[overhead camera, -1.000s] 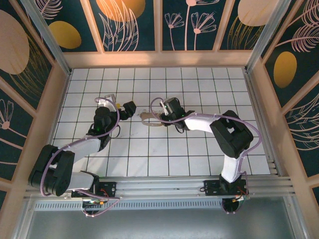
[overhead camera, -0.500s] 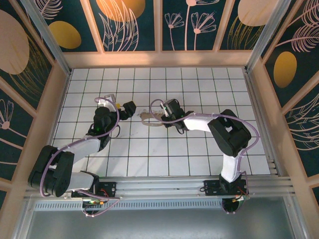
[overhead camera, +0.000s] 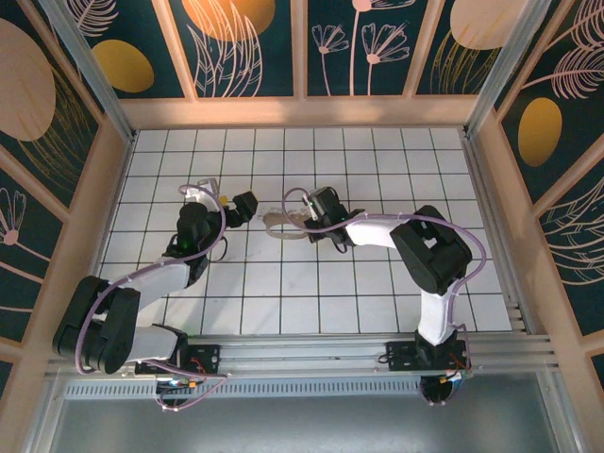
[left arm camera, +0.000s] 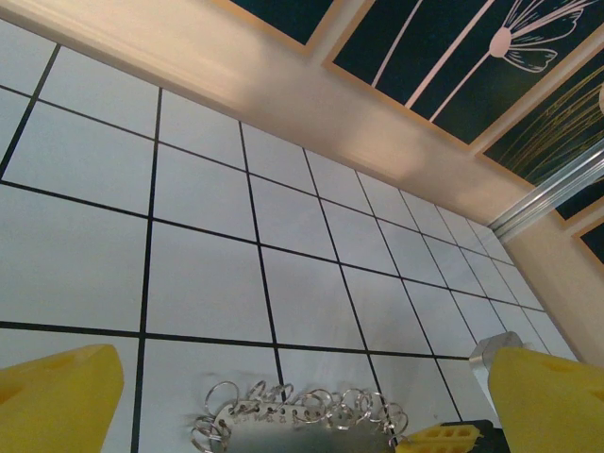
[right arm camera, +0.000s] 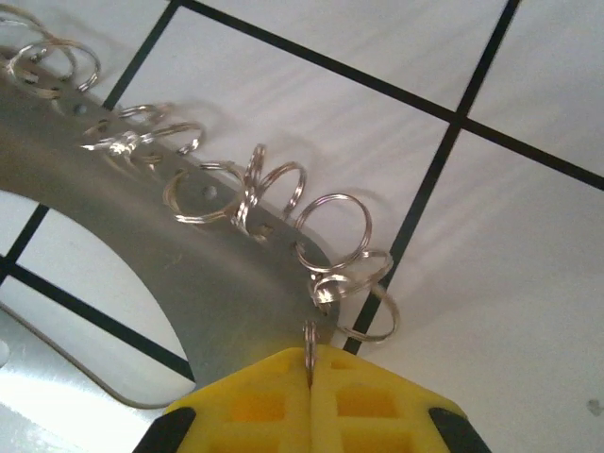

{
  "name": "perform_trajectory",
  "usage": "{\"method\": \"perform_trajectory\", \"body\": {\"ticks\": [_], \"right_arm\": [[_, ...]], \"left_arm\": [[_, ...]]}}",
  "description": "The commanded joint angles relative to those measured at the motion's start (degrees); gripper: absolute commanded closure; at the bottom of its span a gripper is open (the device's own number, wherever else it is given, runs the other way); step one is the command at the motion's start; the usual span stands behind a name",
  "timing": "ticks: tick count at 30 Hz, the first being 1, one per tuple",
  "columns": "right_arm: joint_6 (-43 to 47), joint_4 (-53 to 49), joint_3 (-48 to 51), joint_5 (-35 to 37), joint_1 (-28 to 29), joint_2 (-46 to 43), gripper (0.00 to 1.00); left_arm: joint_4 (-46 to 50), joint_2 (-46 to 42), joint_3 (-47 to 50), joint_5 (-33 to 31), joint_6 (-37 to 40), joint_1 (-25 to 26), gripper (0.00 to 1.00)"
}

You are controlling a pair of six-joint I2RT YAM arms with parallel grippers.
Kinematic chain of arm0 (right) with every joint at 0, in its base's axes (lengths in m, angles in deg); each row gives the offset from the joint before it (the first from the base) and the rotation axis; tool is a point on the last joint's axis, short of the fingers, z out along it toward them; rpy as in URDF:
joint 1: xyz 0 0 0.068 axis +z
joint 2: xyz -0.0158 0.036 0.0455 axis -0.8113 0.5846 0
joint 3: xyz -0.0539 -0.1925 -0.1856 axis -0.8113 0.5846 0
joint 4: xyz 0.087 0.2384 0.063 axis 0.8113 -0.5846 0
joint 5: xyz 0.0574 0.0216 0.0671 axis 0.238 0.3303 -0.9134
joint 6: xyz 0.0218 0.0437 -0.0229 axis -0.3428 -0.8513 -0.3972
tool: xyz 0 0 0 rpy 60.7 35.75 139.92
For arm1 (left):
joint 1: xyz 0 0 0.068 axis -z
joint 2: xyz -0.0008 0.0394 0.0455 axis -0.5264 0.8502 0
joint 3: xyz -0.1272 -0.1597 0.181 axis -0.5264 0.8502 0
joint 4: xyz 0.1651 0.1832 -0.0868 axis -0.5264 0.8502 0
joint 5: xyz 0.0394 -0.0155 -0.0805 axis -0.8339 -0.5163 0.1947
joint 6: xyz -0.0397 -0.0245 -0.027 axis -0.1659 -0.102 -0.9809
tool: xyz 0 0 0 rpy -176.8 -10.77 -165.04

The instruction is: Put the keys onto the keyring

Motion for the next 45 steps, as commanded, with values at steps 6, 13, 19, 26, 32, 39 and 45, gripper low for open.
{"method": "perform_trajectory", "body": {"ticks": [6,13,19,26,32,39,45], "right_arm": [[1.0,-2.3,-1.8,-4.4,-0.9,-4.2,1.00],[1.2,0.4,0.1,-23.6,-4.9,-11.2,1.00],[1.3,5.9,3.9,-36.2,-8.2,-17.1,1.00],[0.6,12.3,7.6,-46.4,-11.7,-23.3,1.00],[-1.8,18.6,9.9,-51.9,-13.0,-26.3,1.00],[-6.4,27.0,10.5,-56.3,-13.3,-27.2,1.00],[-10.8,33.9,8.8,-59.0,-13.5,-24.3,1.00]], "left_arm": [[-1.7,-1.4,-0.5,0.7,-1.1,0.3,0.01],[-0.1,-2.5,-2.0,0.5,-5.3,0.3,0.01],[2.0,-3.4,-4.2,6.7,-3.6,0.3,0.01],[2.7,-6.3,-5.8,12.1,-1.7,0.3,0.02],[3.0,-6.1,-7.8,15.4,-0.3,0.3,0.04],[1.0,-3.8,-10.8,20.8,0.2,0.3,0.08],[-2.2,0.2,-14.3,28.0,-1.2,0.3,0.22]]}}
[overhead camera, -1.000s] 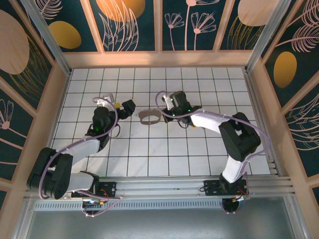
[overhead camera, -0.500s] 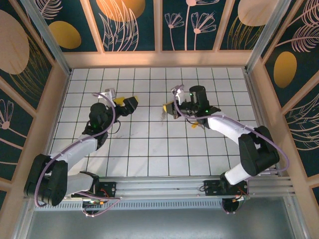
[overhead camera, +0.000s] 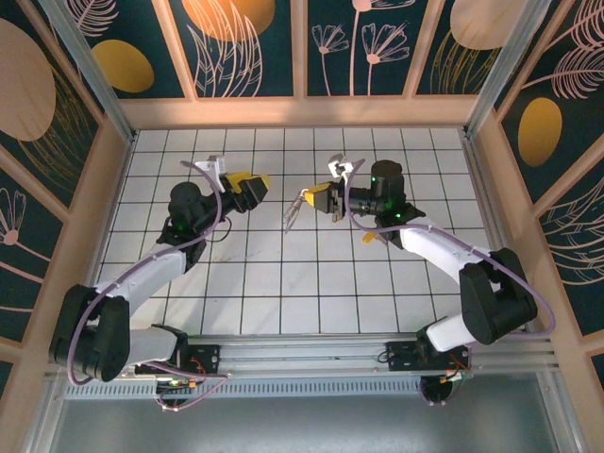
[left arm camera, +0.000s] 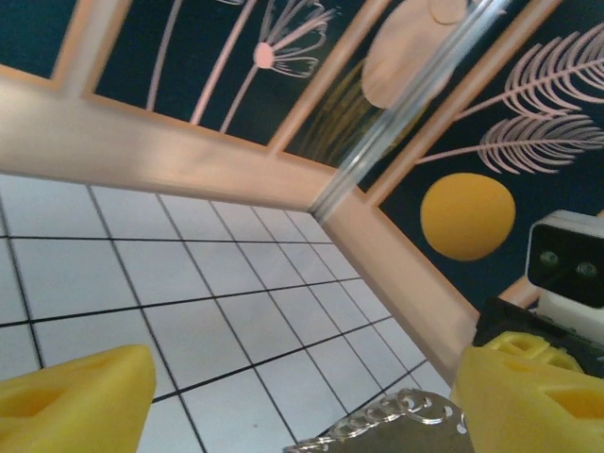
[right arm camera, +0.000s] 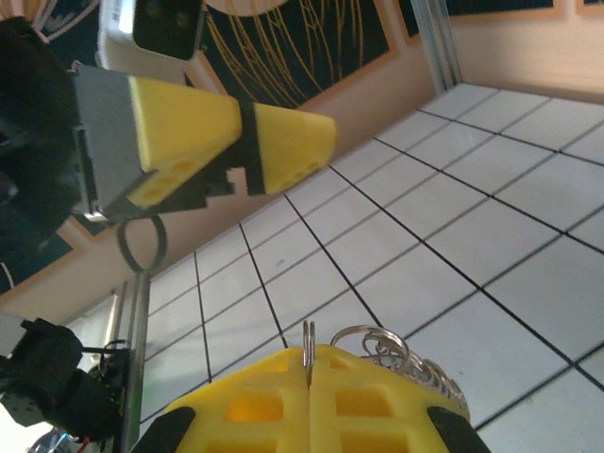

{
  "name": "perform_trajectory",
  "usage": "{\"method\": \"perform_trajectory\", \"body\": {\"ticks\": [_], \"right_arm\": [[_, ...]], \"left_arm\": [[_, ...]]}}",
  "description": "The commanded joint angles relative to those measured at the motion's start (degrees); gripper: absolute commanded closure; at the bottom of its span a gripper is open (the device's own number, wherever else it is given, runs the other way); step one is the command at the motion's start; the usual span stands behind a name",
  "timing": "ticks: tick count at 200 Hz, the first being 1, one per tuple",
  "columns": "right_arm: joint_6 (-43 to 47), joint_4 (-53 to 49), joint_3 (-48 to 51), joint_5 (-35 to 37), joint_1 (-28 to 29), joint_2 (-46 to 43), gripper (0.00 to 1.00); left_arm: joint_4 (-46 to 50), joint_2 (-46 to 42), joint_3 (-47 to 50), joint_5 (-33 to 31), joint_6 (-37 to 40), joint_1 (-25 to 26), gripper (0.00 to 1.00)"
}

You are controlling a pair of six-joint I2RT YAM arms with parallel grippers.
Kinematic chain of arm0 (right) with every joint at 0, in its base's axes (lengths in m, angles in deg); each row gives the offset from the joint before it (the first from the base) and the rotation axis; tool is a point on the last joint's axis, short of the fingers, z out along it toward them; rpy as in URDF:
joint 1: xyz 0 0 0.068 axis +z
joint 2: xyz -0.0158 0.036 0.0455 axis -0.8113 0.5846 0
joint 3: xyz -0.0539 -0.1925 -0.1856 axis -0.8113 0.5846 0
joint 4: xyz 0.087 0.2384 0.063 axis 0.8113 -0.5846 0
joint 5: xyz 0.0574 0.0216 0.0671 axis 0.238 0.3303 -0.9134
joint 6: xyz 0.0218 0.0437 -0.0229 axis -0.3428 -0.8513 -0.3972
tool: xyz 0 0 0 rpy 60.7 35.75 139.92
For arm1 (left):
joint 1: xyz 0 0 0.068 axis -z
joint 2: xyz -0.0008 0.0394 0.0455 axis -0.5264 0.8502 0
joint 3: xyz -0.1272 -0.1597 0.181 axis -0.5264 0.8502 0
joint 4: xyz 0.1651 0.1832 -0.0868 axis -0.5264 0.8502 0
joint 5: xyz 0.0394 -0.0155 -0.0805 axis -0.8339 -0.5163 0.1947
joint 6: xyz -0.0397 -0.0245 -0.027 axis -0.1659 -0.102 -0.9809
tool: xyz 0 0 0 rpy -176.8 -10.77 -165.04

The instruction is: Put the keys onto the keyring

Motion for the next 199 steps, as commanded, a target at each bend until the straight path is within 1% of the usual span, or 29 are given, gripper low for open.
{"method": "perform_trajectory", "body": {"ticks": [1,10,30,44,61,77,125,161,199], "right_arm": [[-4.4,9.9,-1.7,-4.7,-0.6,1.8,1.00],[-6.0,12.5,-2.1,-5.8,-0.7,2.8,1.00],[-8.5,15.9,-3.4,-7.5,-0.7,5.2,1.00],[-9.1,16.7,-4.5,-7.9,-0.7,6.5,1.00],[-9.9,17.0,-5.9,-8.5,-0.7,7.9,1.00],[-10.7,17.6,-6.4,-8.5,-0.8,8.6,1.00],[-12.0,18.4,-7.3,-8.7,-0.8,9.7,1.00],[-13.0,19.6,-7.1,-9.1,-0.7,10.1,1.00],[-13.8,20.6,-6.8,-9.5,-0.8,10.2,1.00]], "left_arm": [[-4.6,2.5,-3.3,6.8,-0.9,0.4,0.24],[-5.4,3.4,-3.8,7.4,-1.6,0.4,0.27],[-7.4,5.2,-5.1,9.7,-2.3,0.6,0.41],[-8.8,6.2,-5.5,10.9,-2.9,0.9,0.44],[-11.3,7.5,-6.1,13.5,-3.8,1.5,0.54],[-12.4,8.7,-6.8,15.5,-4.4,2.0,0.58],[-15.1,10.5,-6.9,17.7,-5.7,3.0,0.64],[-17.0,11.0,-6.8,19.2,-6.5,3.6,0.64],[-16.6,11.7,-7.2,19.7,-6.2,4.4,0.62]]}}
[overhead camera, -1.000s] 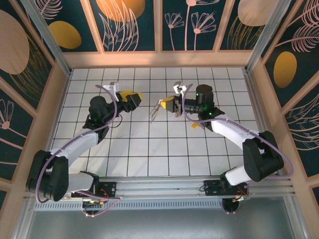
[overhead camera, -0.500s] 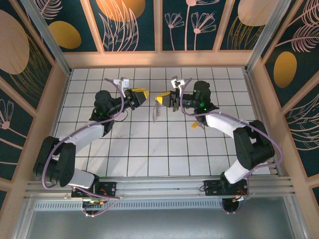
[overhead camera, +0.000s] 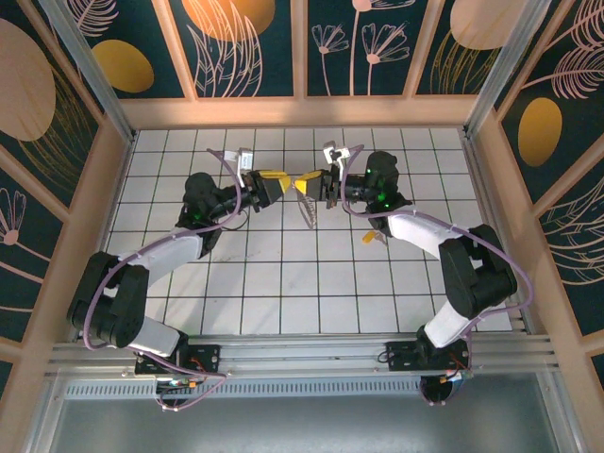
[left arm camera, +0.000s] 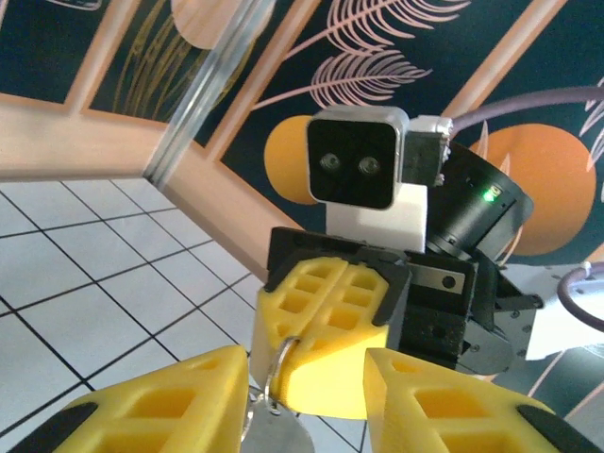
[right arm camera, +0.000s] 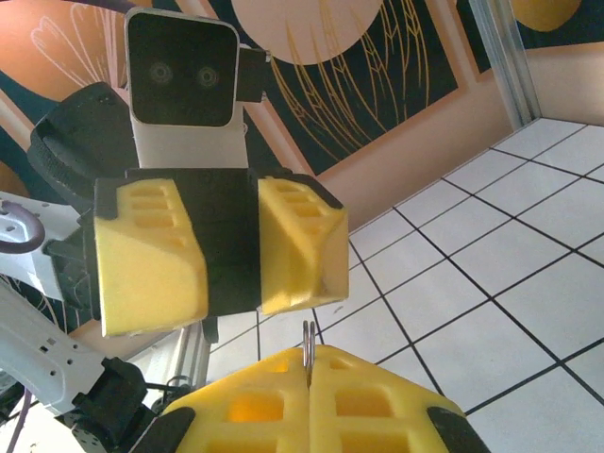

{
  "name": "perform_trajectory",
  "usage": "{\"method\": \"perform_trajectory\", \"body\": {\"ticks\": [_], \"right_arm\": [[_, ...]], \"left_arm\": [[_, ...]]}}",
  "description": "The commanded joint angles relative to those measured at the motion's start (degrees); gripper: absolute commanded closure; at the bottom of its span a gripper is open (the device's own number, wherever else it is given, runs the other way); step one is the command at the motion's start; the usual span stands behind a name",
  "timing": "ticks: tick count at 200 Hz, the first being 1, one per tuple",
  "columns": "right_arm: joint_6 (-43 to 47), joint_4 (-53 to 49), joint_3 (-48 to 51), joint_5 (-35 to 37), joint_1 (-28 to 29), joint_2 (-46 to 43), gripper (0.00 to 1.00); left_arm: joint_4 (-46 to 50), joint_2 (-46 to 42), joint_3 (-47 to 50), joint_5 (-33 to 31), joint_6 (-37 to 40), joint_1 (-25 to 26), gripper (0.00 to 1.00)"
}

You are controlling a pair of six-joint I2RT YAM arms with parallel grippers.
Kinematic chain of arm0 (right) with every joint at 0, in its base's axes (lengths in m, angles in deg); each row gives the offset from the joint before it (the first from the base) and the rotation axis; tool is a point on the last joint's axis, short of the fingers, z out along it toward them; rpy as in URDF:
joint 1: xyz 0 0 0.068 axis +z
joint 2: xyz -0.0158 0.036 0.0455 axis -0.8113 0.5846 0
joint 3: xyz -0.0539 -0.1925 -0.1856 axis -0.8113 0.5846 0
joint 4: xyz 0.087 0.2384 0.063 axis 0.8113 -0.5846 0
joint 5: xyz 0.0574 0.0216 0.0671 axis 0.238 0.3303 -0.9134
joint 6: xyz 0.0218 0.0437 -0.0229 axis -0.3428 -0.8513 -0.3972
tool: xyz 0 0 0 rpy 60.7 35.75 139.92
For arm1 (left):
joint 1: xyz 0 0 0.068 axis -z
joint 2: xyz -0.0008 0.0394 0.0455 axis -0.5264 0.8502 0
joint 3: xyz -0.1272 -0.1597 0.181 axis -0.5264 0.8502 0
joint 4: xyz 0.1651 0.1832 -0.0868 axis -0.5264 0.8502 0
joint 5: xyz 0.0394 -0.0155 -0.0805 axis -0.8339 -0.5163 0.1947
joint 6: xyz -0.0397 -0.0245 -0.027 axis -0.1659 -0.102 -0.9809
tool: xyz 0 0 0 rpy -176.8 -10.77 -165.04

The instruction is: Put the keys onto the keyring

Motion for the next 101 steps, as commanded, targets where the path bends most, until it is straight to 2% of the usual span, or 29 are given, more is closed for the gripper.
{"method": "perform_trajectory", "body": {"ticks": [1,101], "right_arm": [[-1.1,4.4,-1.6,-1.9,-0.3,0.4,1.00],[-1.1,4.4,-1.2,-1.9,-0.4,0.7,1.00]], "left_arm": [[-2.8,1.2,-1.5,1.7,-0.4,0.6,0.62],[-4.2,3.0,-1.8,2.2,0.0,2.0,0.63]]}}
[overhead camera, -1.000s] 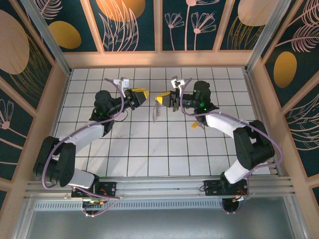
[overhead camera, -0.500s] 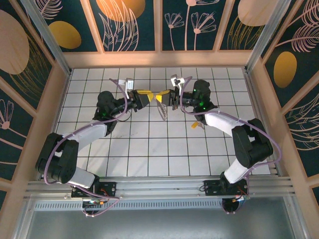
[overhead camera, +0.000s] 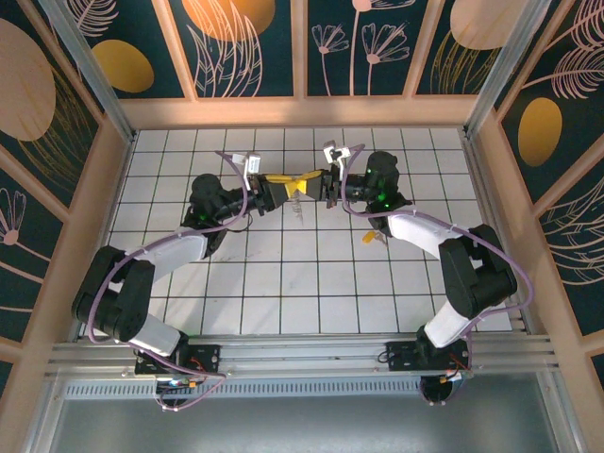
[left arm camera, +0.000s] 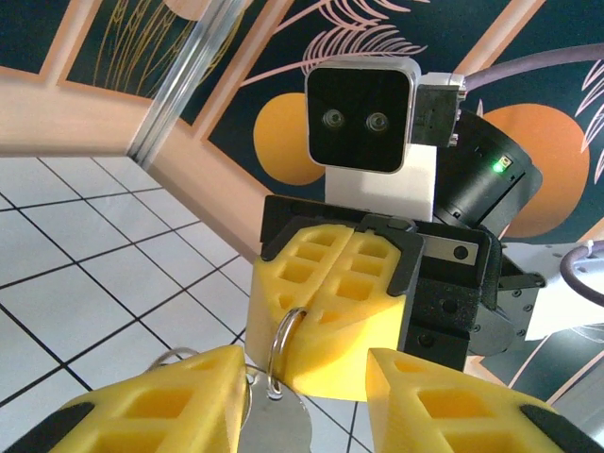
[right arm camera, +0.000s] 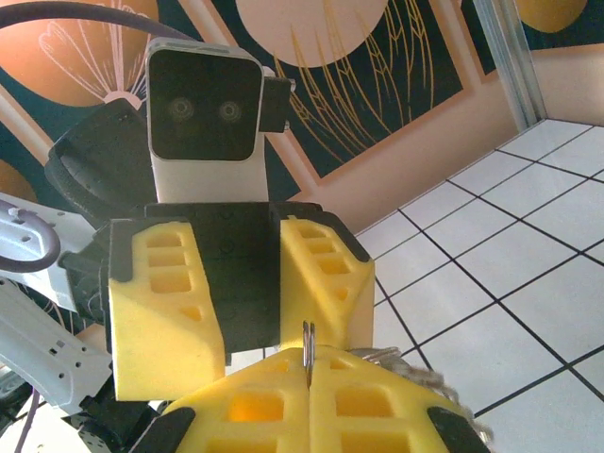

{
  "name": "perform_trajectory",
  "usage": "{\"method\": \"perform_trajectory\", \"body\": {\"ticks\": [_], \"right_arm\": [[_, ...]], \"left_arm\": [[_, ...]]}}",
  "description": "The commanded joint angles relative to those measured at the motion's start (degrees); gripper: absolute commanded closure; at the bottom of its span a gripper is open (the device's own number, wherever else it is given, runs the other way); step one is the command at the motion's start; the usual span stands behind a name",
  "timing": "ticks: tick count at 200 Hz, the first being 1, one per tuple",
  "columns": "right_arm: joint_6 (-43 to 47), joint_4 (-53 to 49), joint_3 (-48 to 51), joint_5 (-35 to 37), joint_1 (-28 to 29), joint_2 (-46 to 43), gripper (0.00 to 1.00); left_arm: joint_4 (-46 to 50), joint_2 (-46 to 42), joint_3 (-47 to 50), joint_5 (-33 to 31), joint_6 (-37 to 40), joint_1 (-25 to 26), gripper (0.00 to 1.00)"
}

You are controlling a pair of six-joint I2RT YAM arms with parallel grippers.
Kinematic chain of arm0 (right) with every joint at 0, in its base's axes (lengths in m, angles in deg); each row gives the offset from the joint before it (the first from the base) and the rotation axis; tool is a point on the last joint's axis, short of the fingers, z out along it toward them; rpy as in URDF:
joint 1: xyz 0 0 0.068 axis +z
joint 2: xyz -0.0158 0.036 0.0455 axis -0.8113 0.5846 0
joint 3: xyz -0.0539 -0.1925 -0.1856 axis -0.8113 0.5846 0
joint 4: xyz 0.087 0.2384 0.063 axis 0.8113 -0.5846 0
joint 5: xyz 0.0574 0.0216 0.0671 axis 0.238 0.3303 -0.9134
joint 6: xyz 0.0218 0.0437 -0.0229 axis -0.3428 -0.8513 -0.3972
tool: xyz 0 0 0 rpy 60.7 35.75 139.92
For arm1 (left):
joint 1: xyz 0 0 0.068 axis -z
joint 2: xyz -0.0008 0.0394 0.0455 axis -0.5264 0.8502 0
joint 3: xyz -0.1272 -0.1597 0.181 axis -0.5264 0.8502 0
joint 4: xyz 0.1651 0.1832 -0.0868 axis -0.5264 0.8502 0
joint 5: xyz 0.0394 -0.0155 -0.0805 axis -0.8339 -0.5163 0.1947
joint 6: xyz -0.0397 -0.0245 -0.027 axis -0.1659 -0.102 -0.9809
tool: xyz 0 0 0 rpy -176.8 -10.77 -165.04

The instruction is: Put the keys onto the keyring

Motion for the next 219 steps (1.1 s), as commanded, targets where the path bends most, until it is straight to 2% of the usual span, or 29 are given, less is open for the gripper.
{"method": "perform_trajectory", "body": {"ticks": [1,38,74,106,132,209,219], "right_arm": [[-0.1,3.8,-1.2,-1.7,-0.4,0.7,1.00],[0.0,3.6,-1.1,-1.6,-0.4,1.0,1.00],[0.6,3.0,-1.0,-1.8,-0.4,1.0,1.00],[1.2,2.3,-0.7,-1.7,-0.5,0.9,1.00],[1.2,2.2,-0.7,-1.8,-0.6,0.8,1.00],[0.9,1.6,-1.2,-1.5,-0.6,1.1,1.00],[0.8,1.4,-1.2,-1.2,-0.8,1.0,0.88]], "left_arm": [[-3.1,0.8,-1.8,1.4,0.0,0.5,0.63],[-4.2,1.5,-2.4,1.3,-0.7,0.9,0.67],[-5.1,1.7,-2.5,1.3,-0.9,1.1,0.76],[-5.2,1.7,-2.5,1.1,-0.8,1.1,0.85],[-5.2,1.8,-2.6,1.1,-0.8,1.2,0.98],[-5.2,2.3,-2.9,1.0,0.0,1.6,1.00],[-5.1,2.3,-2.9,1.0,0.3,1.7,1.00]]}}
